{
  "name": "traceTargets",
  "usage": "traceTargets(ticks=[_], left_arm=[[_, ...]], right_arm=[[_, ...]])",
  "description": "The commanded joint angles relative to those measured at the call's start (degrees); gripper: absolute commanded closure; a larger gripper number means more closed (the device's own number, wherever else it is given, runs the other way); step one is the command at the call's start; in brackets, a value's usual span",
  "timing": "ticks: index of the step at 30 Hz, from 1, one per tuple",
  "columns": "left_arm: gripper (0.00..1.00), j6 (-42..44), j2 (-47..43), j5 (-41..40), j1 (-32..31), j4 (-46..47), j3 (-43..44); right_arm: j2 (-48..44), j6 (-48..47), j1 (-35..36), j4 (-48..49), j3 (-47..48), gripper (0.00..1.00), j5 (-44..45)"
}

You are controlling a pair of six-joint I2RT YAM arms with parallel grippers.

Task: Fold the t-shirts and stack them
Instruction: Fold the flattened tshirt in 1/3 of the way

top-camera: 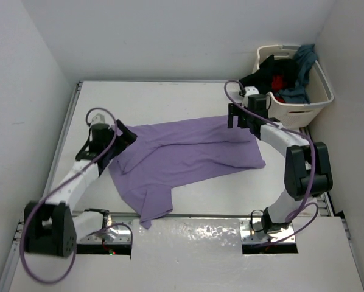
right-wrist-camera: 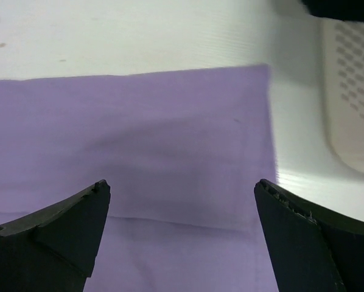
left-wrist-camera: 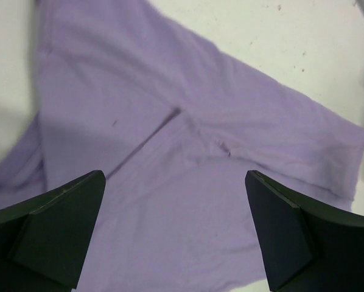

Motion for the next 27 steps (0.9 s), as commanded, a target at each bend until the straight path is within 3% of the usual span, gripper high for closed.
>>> traceTargets(ticks=[1,5,11,17,27], left_arm=[[0.00,6.3,10.2,4.0,-1.2,7.3,7.7],[0.00,10.6,22.2,6.6,-4.1,11.3,14.9],[0.00,13.3,36.6,4.9,-6.5,9.6,23.4],[0.00,14.0,40.4,5.2,-7.7,8.8,24.8],[0.00,13.4,37.9,4.4,-12.3,4.4,19.4]], right_arm=[[4.0,-0.8,2.2,-3.1,4.0,0.01,-2.4],[8.0,0.7,2.3,-3.5,6.2,0.01,-4.7],[9.9,2.3,2.2,-3.9,6.7,0.01,-4.2],[11.2,3.4,2.2,-3.9,5.3,0.01,-4.6],[12.4,4.4,2.0,-4.8,4.6,0.01,-1.6]])
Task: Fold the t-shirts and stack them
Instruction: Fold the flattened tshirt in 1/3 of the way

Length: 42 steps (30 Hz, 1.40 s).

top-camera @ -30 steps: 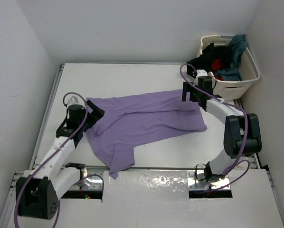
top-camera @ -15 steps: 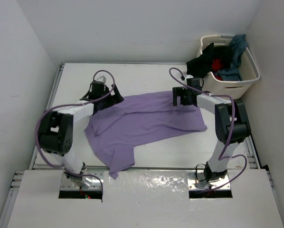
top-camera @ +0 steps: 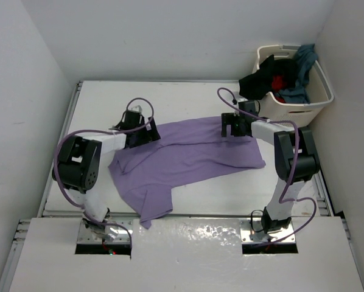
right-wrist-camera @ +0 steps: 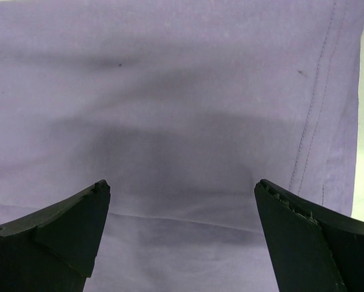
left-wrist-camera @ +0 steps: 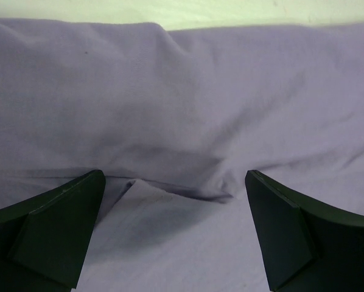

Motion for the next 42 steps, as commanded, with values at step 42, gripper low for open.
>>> traceTargets(ticks=[42], left_arm=[[0.00,5.2,24.0,-2.3,7.2,-5.1,37.2]], right_arm=[[14.2,-2.3,-1.7,-6.4,22.9,0.01,1.0]])
